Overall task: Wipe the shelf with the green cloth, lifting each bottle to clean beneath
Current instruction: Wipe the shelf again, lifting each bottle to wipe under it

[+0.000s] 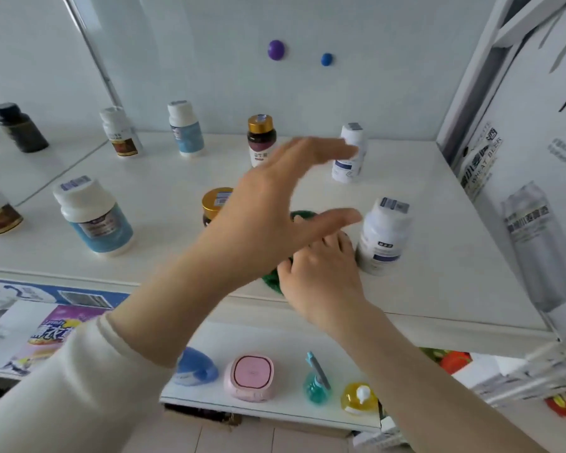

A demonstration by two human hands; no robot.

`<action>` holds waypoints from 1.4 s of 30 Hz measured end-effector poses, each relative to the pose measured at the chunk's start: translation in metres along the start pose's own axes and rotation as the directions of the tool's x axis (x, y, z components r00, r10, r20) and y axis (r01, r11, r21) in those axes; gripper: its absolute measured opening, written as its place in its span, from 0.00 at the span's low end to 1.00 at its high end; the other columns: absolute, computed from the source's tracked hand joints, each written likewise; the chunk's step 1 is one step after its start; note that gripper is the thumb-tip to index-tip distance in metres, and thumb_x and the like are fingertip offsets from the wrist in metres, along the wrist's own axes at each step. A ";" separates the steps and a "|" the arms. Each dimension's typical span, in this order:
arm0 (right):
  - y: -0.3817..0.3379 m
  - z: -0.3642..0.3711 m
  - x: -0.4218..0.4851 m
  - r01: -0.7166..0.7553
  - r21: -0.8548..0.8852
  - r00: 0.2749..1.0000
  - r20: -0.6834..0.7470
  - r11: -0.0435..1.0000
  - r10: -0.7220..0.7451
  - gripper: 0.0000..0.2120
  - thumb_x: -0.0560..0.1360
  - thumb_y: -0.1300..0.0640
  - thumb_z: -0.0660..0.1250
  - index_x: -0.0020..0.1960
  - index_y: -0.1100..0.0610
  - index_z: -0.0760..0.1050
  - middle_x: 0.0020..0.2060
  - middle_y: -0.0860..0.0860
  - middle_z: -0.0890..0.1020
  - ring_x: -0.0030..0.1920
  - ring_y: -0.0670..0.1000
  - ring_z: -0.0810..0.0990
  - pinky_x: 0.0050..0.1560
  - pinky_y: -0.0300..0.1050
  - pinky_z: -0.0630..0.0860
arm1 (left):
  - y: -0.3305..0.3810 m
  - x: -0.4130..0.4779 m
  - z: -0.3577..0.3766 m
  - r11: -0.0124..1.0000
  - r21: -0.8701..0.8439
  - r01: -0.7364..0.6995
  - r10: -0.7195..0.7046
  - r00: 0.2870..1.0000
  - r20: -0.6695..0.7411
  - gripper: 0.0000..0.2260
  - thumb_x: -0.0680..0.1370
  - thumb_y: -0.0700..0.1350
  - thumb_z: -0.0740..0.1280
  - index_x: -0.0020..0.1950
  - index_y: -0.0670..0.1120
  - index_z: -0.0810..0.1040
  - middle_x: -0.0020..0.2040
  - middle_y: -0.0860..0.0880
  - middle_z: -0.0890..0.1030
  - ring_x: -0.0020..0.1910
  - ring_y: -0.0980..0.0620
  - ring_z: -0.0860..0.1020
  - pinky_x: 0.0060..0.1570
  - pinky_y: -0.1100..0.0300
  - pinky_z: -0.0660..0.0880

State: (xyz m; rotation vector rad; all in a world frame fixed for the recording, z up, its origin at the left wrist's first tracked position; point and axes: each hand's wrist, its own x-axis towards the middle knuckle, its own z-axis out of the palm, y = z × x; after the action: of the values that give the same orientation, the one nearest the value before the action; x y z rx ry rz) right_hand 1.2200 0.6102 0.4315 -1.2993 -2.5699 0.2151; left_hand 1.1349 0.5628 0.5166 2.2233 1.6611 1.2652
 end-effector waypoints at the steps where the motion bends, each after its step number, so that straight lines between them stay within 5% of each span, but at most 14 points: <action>1: -0.001 -0.004 -0.001 0.017 -0.082 0.999 0.052 0.996 -0.013 0.22 0.77 0.54 0.53 0.70 0.57 0.60 0.70 0.58 0.63 0.70 0.59 0.58 0.68 0.57 0.54 | 0.010 0.011 0.013 1.000 -0.018 -0.011 0.013 0.992 0.128 0.25 0.69 0.56 0.69 0.65 0.53 0.69 0.60 0.61 0.72 0.59 0.67 0.69 0.58 0.71 0.67; 4: -0.003 -0.013 -0.005 0.080 -0.159 0.982 0.180 0.984 -0.050 0.13 0.76 0.58 0.54 0.55 0.61 0.73 0.56 0.60 0.76 0.60 0.61 0.71 0.52 0.55 0.67 | 0.017 0.036 0.049 0.999 0.041 0.002 -0.017 0.929 0.370 0.24 0.71 0.52 0.70 0.65 0.50 0.70 0.62 0.54 0.73 0.56 0.60 0.71 0.55 0.69 0.66; 8: -0.005 -0.007 -0.009 -0.004 -0.060 0.980 -0.200 0.998 -0.008 0.15 0.70 0.59 0.53 0.33 0.58 0.76 0.34 0.56 0.81 0.43 0.56 0.79 0.50 0.46 0.73 | 0.007 0.054 0.061 0.998 0.013 0.058 -0.058 0.905 0.422 0.17 0.72 0.46 0.69 0.60 0.47 0.73 0.55 0.51 0.76 0.52 0.57 0.73 0.52 0.68 0.69; 10: -0.001 -0.002 -0.006 0.008 0.064 0.973 -0.233 0.998 0.007 0.13 0.73 0.54 0.60 0.49 0.59 0.80 0.50 0.57 0.82 0.55 0.55 0.77 0.61 0.47 0.70 | 0.011 0.067 0.055 0.999 -0.020 0.041 -0.032 0.941 0.337 0.17 0.72 0.45 0.70 0.59 0.47 0.74 0.52 0.53 0.76 0.49 0.59 0.74 0.49 0.73 0.69; 13: 0.032 0.000 -0.005 0.016 0.081 0.998 -0.059 0.997 -0.011 0.22 0.78 0.50 0.52 0.71 0.52 0.60 0.73 0.48 0.61 0.73 0.50 0.56 0.72 0.48 0.47 | 0.022 0.099 0.029 1.000 -0.007 -0.018 0.019 0.994 0.110 0.15 0.72 0.47 0.68 0.58 0.50 0.74 0.48 0.58 0.75 0.42 0.66 0.74 0.43 0.80 0.69; 16: 0.105 -0.017 -0.007 -0.216 -0.028 0.972 -0.098 0.976 0.212 0.22 0.79 0.50 0.51 0.72 0.50 0.58 0.74 0.46 0.58 0.73 0.50 0.55 0.72 0.47 0.49 | 0.024 0.117 0.000 0.995 0.070 -0.071 0.071 0.997 0.000 0.16 0.73 0.51 0.66 0.60 0.51 0.73 0.49 0.59 0.75 0.43 0.72 0.72 0.41 0.82 0.67; 21: 0.150 -0.040 0.007 -0.547 -0.082 0.836 -0.098 0.833 0.539 0.22 0.79 0.52 0.48 0.72 0.54 0.56 0.74 0.51 0.57 0.72 0.55 0.55 0.70 0.52 0.52 | 0.006 0.097 -0.006 0.995 0.101 0.025 -0.036 0.994 0.105 0.13 0.72 0.49 0.68 0.56 0.53 0.73 0.54 0.55 0.77 0.48 0.60 0.78 0.42 0.79 0.70; 23: 0.120 -0.031 0.010 -0.444 -0.060 0.894 -0.096 0.894 0.438 0.22 0.78 0.51 0.50 0.71 0.55 0.57 0.72 0.52 0.59 0.71 0.55 0.57 0.69 0.53 0.54 | -0.003 0.090 -0.002 0.990 0.128 0.053 -0.071 0.988 0.141 0.14 0.72 0.48 0.69 0.56 0.53 0.74 0.52 0.56 0.77 0.46 0.61 0.77 0.42 0.82 0.68; 25: 0.078 -0.015 -0.001 -0.147 -0.026 0.984 -0.103 0.989 0.144 0.22 0.77 0.49 0.52 0.70 0.53 0.60 0.72 0.51 0.62 0.71 0.54 0.58 0.69 0.51 0.54 | -0.010 0.088 -0.001 0.986 0.142 0.084 -0.102 0.987 0.126 0.13 0.71 0.48 0.69 0.55 0.54 0.74 0.49 0.59 0.77 0.45 0.64 0.76 0.40 0.83 0.67; 29: 0.047 -0.007 -0.023 0.162 0.081 0.987 -0.034 0.983 -0.160 0.25 0.76 0.46 0.47 0.72 0.48 0.60 0.73 0.45 0.60 0.73 0.48 0.56 0.72 0.45 0.47 | -0.016 0.093 -0.004 0.981 0.150 0.125 -0.142 0.984 0.111 0.12 0.71 0.50 0.69 0.52 0.58 0.73 0.46 0.63 0.75 0.44 0.67 0.75 0.37 0.84 0.66; 32: 0.104 -0.017 0.002 -0.036 0.030 0.999 -0.037 0.999 0.037 0.23 0.78 0.46 0.49 0.73 0.45 0.54 0.74 0.42 0.54 0.74 0.46 0.50 0.72 0.44 0.44 | -0.015 0.094 0.001 0.976 0.156 0.151 -0.171 0.978 0.121 0.13 0.70 0.49 0.69 0.53 0.57 0.74 0.46 0.63 0.76 0.44 0.61 0.76 0.39 0.81 0.67; 36: 0.167 -0.039 0.047 -0.441 -0.057 0.897 -0.032 0.896 0.440 0.24 0.79 0.49 0.46 0.74 0.50 0.51 0.75 0.48 0.52 0.75 0.53 0.49 0.73 0.51 0.46 | -0.013 0.086 0.013 0.967 0.181 0.180 -0.208 0.967 0.150 0.15 0.68 0.51 0.69 0.54 0.56 0.74 0.42 0.67 0.74 0.45 0.59 0.77 0.48 0.70 0.69; 39: 0.165 -0.037 0.060 -0.423 -0.051 0.906 0.008 0.905 0.424 0.24 0.79 0.50 0.46 0.74 0.51 0.50 0.76 0.49 0.51 0.75 0.54 0.48 0.73 0.52 0.45 | -0.013 0.077 0.024 0.969 0.170 0.180 -0.217 0.949 0.229 0.17 0.66 0.54 0.68 0.54 0.56 0.74 0.43 0.66 0.74 0.45 0.62 0.76 0.44 0.76 0.68; 42: 0.158 -0.026 0.039 -0.189 -0.038 0.982 0.015 0.981 0.189 0.24 0.79 0.47 0.48 0.73 0.47 0.52 0.75 0.45 0.52 0.74 0.50 0.48 0.72 0.49 0.45 | -0.013 0.065 0.035 0.965 0.137 0.222 -0.255 0.912 0.322 0.17 0.63 0.58 0.66 0.51 0.61 0.73 0.46 0.63 0.77 0.47 0.63 0.76 0.47 0.73 0.71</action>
State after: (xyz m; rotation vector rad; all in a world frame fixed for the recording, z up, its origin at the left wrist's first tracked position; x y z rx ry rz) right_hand 1.3270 0.7350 0.4238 -1.5630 -2.4755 0.2178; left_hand 1.1522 0.6351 0.5235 2.0585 1.8140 0.7115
